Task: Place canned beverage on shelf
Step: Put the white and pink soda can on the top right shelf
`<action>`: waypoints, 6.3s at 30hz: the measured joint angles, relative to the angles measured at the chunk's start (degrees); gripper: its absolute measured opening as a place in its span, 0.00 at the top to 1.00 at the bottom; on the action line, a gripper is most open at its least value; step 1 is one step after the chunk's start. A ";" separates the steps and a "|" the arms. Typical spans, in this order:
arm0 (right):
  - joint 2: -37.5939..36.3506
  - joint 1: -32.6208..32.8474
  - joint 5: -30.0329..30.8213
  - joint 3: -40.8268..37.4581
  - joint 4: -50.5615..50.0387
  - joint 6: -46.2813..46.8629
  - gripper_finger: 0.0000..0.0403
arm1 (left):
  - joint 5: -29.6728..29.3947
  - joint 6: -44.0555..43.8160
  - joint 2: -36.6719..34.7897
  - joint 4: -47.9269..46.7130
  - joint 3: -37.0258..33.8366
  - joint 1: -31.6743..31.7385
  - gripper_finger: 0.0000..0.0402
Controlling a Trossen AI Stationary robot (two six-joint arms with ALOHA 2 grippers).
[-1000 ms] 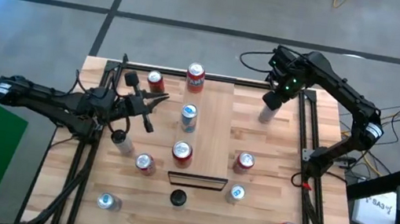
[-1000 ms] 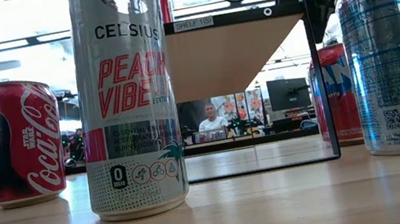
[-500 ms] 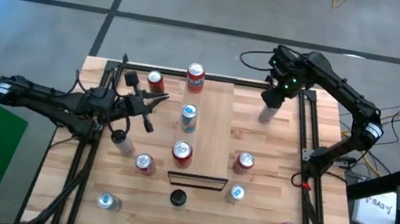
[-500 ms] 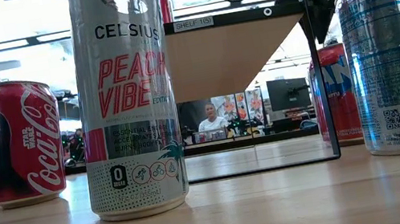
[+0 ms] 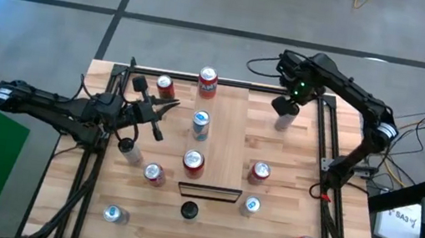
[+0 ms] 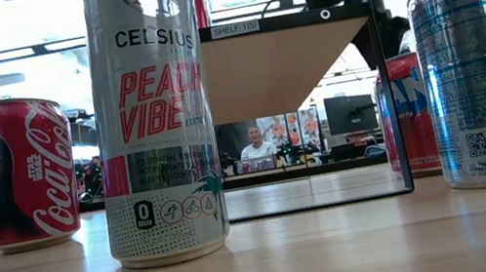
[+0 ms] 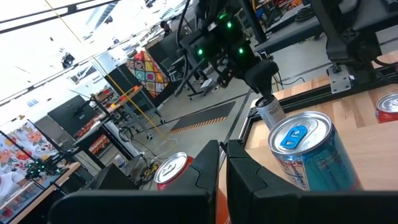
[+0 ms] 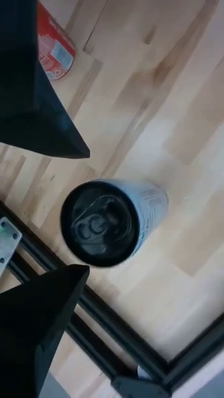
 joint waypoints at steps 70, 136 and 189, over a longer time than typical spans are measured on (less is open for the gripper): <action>4.40 -0.85 1.36 -7.82 6.36 -0.21 0.14 | 0.11 -1.50 0.22 -1.29 -0.02 0.00 1.00; -26.09 42.44 9.76 -4.59 36.13 11.71 0.41 | 0.79 3.67 29.97 9.73 22.23 -11.35 0.27; -22.77 51.17 9.75 -2.16 28.28 19.09 0.41 | -10.89 7.06 54.16 7.86 45.86 -9.38 0.52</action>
